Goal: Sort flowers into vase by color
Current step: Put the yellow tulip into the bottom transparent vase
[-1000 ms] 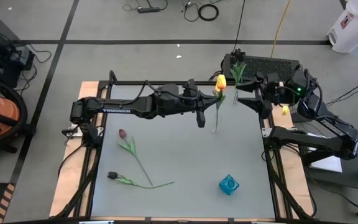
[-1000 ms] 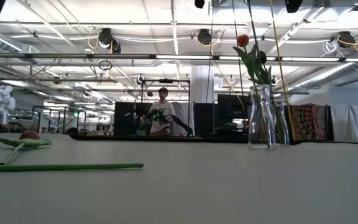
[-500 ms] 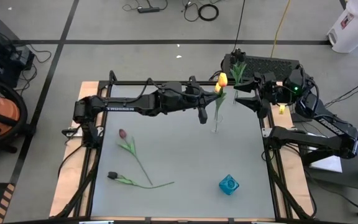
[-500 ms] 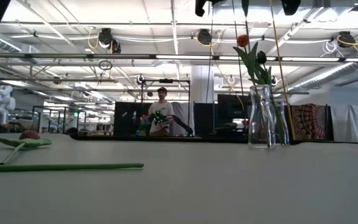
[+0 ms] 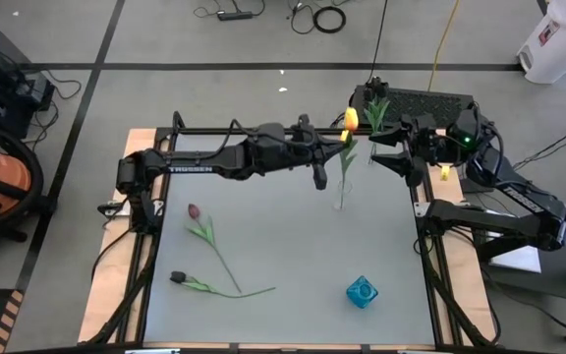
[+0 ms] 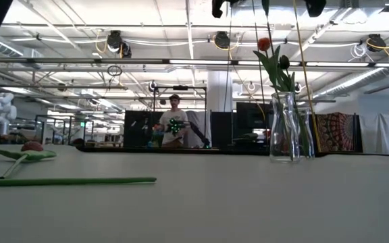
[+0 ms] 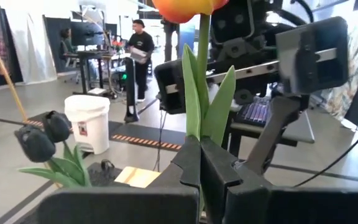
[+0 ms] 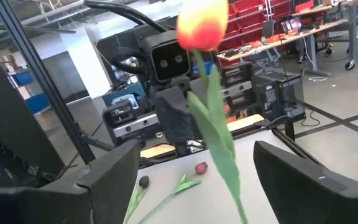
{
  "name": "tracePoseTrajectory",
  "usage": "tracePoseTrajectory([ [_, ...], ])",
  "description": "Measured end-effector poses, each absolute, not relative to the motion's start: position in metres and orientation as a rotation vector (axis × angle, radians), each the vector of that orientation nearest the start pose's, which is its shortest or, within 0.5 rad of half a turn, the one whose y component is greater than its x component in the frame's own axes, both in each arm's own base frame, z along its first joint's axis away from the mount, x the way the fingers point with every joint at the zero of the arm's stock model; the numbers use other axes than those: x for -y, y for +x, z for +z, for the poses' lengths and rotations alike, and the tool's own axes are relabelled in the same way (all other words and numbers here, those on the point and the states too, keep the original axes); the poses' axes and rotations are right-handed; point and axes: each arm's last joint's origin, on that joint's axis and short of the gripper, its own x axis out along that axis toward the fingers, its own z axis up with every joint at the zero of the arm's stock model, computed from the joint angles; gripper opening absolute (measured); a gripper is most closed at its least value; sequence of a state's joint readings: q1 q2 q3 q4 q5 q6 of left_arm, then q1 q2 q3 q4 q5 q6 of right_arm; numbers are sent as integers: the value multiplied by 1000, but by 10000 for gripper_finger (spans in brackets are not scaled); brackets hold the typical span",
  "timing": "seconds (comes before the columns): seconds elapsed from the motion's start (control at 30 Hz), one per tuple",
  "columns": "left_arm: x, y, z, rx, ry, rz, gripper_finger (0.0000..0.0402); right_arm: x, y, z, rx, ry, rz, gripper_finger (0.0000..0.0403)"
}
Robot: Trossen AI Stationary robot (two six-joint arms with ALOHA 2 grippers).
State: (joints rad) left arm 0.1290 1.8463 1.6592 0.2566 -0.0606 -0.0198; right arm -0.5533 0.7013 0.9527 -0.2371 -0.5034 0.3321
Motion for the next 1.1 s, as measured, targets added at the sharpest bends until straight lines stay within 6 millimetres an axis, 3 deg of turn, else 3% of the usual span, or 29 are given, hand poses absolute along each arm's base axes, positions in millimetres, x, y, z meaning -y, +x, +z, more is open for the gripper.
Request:
tracePoseTrajectory([
  [0.33, -41, 438, 382, 120, -19, 144, 0, 58, 141, 396, 38, 352, 48, 306],
  [0.57, -41, 438, 382, 120, -20, 153, 0, 62, 155, 397, 67, 329, 41, 303],
  [1.1, -41, 438, 382, 120, -21, 157, 0, 65, 165, 399, 110, 303, 67, 209],
])
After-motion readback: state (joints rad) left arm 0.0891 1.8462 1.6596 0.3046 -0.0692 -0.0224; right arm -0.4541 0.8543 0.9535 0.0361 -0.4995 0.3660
